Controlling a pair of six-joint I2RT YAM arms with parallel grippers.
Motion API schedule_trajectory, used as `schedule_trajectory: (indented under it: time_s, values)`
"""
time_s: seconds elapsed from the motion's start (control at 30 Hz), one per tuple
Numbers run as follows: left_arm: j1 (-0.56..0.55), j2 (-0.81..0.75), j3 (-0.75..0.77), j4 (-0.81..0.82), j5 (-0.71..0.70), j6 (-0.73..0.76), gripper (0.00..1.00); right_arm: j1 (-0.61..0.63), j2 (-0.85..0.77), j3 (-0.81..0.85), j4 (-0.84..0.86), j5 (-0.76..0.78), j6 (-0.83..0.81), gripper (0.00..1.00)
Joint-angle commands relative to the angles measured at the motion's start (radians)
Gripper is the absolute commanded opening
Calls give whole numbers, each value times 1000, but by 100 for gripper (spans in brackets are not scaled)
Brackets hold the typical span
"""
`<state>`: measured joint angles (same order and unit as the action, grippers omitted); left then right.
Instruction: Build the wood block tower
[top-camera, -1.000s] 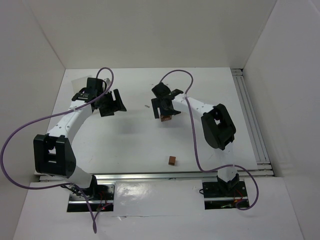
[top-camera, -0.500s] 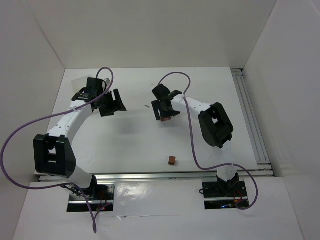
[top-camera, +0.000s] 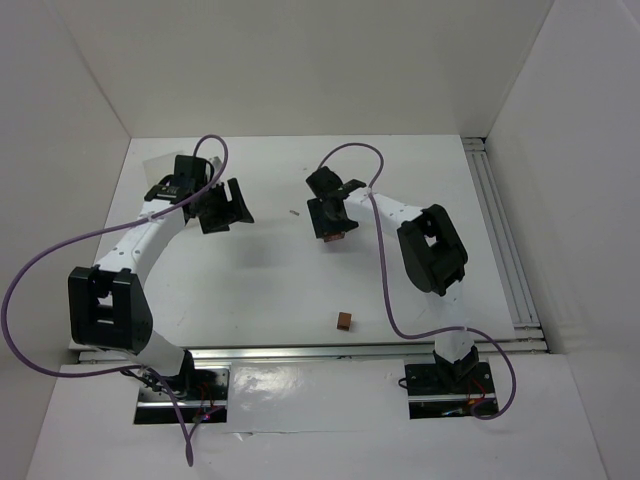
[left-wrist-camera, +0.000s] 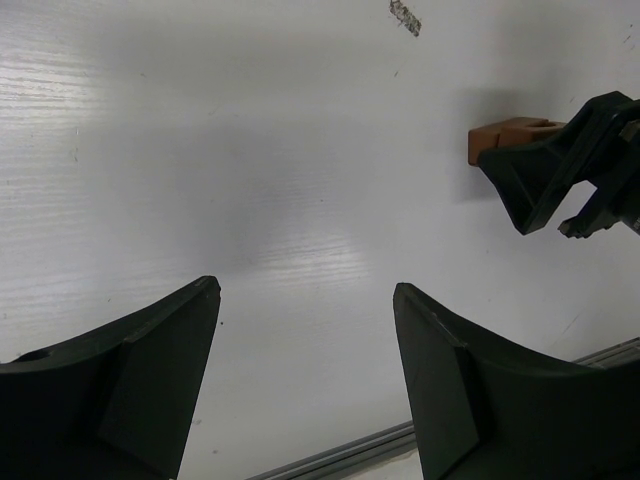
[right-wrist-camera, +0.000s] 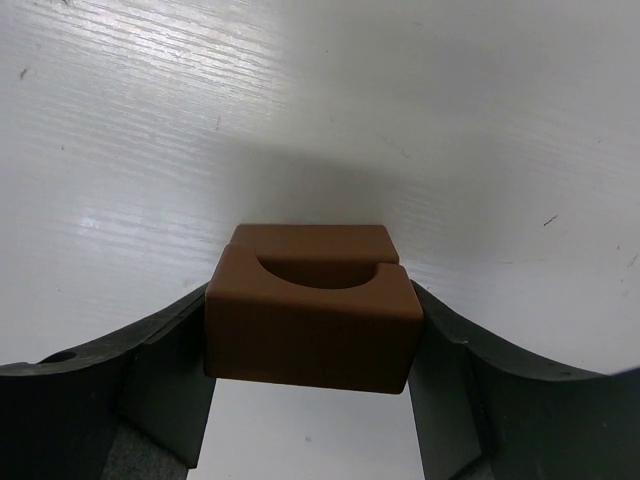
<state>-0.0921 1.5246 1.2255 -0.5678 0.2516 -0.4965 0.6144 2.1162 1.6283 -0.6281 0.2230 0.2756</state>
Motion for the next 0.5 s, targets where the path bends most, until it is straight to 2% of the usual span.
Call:
schedule_trajectory:
  time_s: [0.0,0.47]
  values:
    - [6,6,43,14,21,18,82,-5,5,18,44,1,4,67]
    - [6,29,71,5,21,36,82,-5,-4,-12,74,-17,-7,68]
